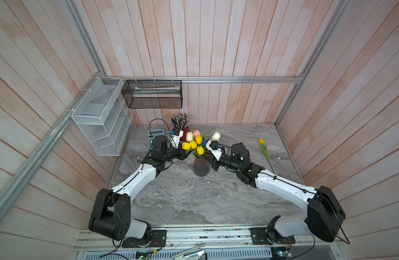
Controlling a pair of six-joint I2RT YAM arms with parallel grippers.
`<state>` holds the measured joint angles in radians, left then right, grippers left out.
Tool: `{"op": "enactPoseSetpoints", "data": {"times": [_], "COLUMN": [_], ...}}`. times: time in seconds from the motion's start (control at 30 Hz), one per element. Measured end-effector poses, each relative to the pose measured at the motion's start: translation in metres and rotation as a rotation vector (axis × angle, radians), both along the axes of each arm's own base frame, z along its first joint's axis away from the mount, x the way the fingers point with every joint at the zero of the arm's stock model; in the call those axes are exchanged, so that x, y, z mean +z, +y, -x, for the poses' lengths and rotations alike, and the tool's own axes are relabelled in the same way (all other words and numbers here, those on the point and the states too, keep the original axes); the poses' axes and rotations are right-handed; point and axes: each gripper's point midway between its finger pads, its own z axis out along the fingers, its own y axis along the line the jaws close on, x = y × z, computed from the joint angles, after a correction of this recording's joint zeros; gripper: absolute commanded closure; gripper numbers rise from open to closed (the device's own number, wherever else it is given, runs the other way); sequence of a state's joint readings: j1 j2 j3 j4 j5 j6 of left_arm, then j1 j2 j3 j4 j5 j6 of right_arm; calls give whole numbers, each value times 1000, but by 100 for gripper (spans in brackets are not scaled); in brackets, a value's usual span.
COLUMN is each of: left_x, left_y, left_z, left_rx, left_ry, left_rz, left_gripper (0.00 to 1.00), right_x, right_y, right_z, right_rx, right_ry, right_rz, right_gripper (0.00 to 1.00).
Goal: Pick out yellow flowers from the vase
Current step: Pick up the flower from the vase.
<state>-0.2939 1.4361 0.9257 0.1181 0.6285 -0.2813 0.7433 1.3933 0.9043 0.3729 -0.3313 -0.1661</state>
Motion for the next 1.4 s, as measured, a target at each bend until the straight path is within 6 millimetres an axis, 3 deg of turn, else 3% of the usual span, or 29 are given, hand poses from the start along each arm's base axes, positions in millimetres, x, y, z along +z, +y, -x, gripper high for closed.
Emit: {"op": "enactPoseSetpoints", "data": {"times": [0.53,1.0,1.4], "left_x": [0,1,0], "left_y": [0,0,0], "left_z": [0,0,0], "left_rx": [-2,-2,-2], "left_ry": [1,7,11], "left_rz": [-4,-9,-10], "left_gripper": [56,56,56], "right_x": [-9,4,14], "right_y": [17,18,12], "right_z": [-9,-11,-6], "right_rx": [12,1,-5], "right_ry": [-14,-64,-85], "right_rz": [6,-37,-51], "right_gripper": [79,91,93]}}
